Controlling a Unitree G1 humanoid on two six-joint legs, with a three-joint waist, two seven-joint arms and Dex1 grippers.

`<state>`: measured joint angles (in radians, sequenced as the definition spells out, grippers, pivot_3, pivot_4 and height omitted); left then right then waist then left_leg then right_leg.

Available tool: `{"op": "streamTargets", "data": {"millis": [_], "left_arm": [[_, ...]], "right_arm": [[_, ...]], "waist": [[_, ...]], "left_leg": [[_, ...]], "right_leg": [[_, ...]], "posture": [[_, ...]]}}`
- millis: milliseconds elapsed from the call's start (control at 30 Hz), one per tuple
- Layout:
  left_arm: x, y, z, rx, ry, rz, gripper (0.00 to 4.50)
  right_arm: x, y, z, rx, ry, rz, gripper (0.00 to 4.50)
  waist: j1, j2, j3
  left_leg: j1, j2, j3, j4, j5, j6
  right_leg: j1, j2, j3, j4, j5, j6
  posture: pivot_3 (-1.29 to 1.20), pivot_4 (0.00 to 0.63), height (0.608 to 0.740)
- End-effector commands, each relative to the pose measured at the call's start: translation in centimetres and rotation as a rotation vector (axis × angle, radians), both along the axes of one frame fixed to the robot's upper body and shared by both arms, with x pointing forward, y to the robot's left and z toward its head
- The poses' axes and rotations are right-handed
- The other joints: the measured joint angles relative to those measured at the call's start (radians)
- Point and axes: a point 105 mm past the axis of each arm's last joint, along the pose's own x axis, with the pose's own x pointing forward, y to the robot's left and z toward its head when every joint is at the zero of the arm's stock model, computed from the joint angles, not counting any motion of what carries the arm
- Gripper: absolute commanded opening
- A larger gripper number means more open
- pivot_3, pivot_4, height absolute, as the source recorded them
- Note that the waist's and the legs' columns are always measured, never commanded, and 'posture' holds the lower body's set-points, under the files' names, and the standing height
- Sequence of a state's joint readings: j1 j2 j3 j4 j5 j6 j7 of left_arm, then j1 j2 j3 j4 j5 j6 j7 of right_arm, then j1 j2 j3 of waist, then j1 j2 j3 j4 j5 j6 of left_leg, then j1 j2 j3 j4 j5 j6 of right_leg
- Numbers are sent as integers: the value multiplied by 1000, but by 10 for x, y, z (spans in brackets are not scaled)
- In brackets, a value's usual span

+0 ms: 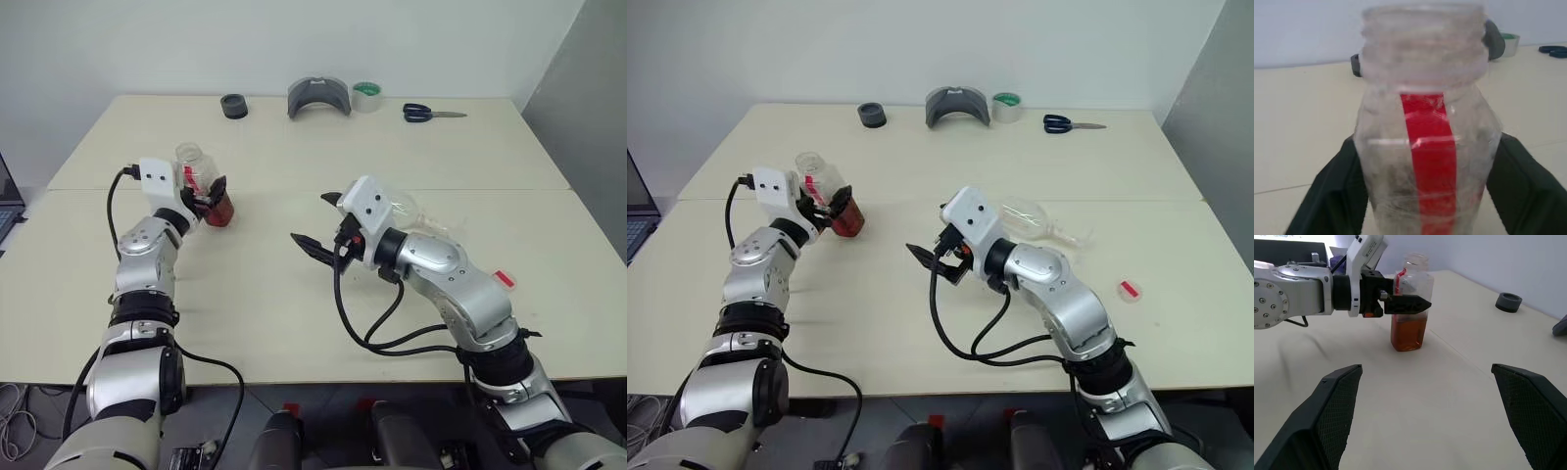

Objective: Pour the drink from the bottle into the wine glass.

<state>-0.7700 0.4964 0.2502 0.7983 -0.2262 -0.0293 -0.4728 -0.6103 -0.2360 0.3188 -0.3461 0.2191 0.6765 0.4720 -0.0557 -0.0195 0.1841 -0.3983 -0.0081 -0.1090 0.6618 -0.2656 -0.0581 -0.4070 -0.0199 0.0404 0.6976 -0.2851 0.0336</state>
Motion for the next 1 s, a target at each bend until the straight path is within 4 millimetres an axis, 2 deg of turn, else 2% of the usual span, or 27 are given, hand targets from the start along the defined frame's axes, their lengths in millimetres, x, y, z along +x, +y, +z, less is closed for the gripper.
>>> {"op": "streamTargets", "data": {"millis": [33,200,500,767,867,1000], "left_arm": [[0,2,10,5,-37,1,4466],[-2,1,6,31,-34,0,4466],[-14,5,-15,87,-23,38,4466],[-42,9,-29,147,-28,64,4466],[-59,-1,-37,183,-19,-4,4466],[-83,-44,-53,198,37,-278,4466]], "right_arm": [[-5,4,11,12,-39,17,4500],[-5,2,9,8,-37,15,4500],[-4,-8,-3,-33,-34,-15,4500],[-14,-40,-16,-85,-38,-110,4500],[-15,-69,-15,-104,-41,-242,4500],[-12,-103,-10,-171,-82,-441,4500]], "waist": [[0,0,0],[0,0,0],[0,0,0],[0,0,0],[3,0,0],[7,0,0]], "left_leg": [[0,0,0,0,0,0],[0,0,0,0,0,0],[0,0,0,0,0,0],[0,1,0,-1,0,0],[0,2,0,-1,0,0],[0,2,0,-1,0,0]], "right_leg": [[0,0,0,0,0,0],[0,0,0,0,0,0],[0,0,0,0,0,0],[0,-1,1,0,0,0],[0,-1,0,0,0,0],[1,-3,1,-1,0,0]], "posture": [[0,150,740],[0,150,740],[0,150,740],[0,150,740],[0,150,740],[0,150,740]]}}
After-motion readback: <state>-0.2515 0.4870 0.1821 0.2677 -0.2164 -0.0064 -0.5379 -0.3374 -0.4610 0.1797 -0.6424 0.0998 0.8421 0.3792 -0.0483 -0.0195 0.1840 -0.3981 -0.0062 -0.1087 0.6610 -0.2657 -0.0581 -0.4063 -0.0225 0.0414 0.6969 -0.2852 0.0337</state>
